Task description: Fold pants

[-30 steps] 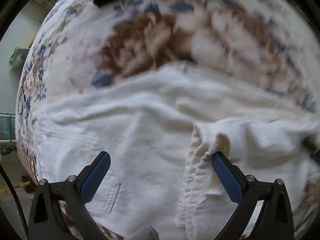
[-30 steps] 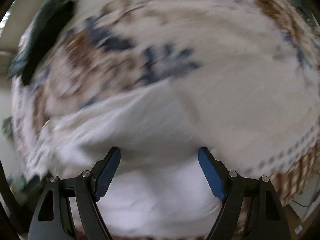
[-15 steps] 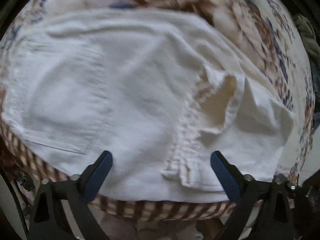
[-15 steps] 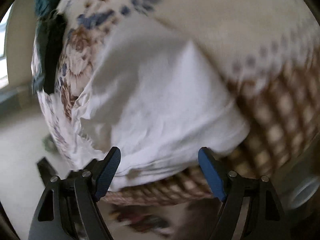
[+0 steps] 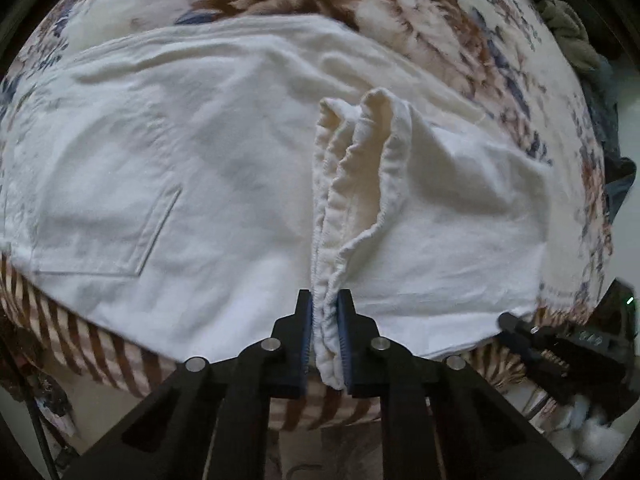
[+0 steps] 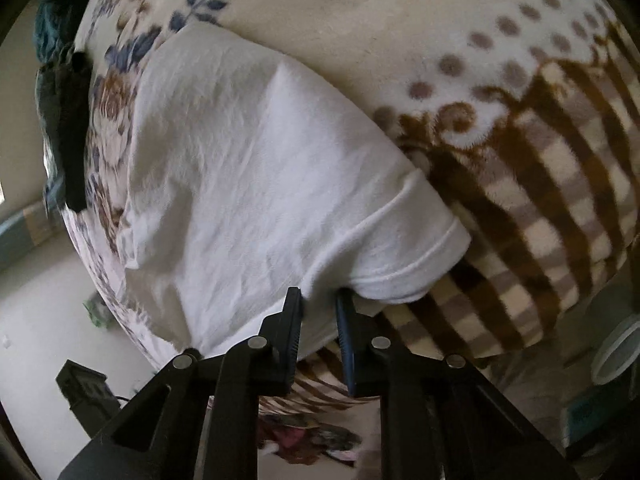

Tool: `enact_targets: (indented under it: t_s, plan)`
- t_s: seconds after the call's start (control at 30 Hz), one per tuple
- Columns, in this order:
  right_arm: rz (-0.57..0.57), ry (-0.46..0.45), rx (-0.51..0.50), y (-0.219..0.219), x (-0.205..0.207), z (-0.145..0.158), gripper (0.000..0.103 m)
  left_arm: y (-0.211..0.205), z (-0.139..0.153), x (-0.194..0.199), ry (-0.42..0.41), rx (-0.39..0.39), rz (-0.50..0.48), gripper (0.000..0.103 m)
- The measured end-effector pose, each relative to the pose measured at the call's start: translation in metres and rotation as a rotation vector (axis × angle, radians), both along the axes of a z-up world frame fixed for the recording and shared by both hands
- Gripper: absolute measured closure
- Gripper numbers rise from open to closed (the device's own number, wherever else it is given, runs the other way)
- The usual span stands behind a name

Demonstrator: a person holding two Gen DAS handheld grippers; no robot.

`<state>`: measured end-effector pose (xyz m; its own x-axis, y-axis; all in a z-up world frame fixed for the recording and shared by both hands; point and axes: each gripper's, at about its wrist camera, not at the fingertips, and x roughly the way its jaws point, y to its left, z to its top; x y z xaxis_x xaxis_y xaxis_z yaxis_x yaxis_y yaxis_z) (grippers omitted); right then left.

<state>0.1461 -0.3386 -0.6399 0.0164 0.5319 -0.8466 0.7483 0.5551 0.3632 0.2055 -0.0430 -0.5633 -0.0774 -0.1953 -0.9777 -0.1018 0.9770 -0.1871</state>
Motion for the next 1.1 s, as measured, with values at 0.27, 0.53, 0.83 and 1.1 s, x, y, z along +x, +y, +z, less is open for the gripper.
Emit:
enact_targets:
  t_s: [0.27,0.53,0.83,1.1]
  plan:
    - [0.171,0.026,-0.057,0.020,0.021,0.007,0.071,-0.010,-0.020,0.013,0.024,0.018,0.006,0.085]
    - [0.506,-0.022,-0.323,0.052,0.050,0.024,0.047,-0.012,0.010,0.044,-0.073,0.084,0.000,0.026]
    - [0.445,0.024,-0.293,0.033,0.042,0.025,0.047,-0.030,-0.025,0.030,-0.002,0.047,0.037,0.025]
    - [0.325,0.109,-0.279,-0.007,0.034,0.008,0.047,-0.039,-0.044,0.070,-0.118,0.152,0.030,0.044]
